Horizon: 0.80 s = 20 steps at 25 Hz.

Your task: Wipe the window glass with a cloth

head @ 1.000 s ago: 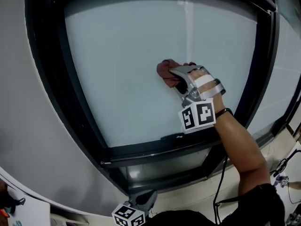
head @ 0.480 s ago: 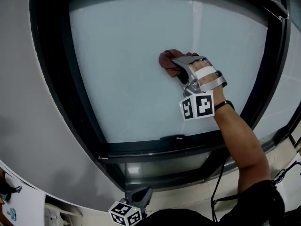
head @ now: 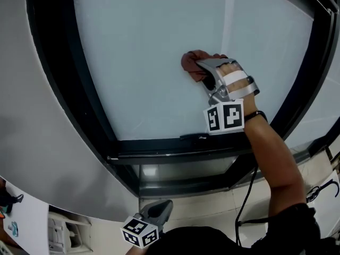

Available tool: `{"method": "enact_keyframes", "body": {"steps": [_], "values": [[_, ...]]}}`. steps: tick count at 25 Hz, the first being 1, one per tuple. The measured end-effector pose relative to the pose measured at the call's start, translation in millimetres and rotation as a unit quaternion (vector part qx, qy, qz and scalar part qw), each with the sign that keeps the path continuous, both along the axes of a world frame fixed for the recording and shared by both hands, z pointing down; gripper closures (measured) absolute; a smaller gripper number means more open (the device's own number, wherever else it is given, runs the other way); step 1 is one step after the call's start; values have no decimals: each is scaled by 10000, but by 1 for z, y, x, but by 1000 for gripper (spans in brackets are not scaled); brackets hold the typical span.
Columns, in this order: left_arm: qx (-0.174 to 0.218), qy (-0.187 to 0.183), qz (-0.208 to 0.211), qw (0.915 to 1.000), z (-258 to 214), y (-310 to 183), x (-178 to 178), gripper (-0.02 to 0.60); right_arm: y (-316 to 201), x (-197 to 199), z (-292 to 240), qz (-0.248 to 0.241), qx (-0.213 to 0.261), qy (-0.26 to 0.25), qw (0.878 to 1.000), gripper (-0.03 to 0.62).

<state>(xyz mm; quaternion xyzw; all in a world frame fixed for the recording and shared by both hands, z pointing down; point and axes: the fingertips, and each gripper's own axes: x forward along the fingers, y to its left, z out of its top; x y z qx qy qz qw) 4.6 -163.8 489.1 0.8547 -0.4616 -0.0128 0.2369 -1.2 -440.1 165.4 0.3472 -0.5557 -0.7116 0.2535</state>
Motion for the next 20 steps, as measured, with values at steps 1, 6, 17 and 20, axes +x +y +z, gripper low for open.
{"method": "enact_keyframes", "body": {"steps": [1, 6, 17, 20], "values": [[-15, -17, 9, 10000, 1, 1, 0, 565, 0, 0, 5, -2, -31, 10, 10000, 517], [-66, -72, 36, 9999, 4, 5, 0, 565, 0, -1, 32, -12, -214, 94, 9997, 517], [-137, -129, 52, 9998, 4, 6, -5, 565, 3, -3, 118, -75, -791, 348, 9962, 517], [-144, -142, 48, 9998, 5, 5, -8, 565, 4, -3, 140, -74, -939, 438, 9946, 517]]}}
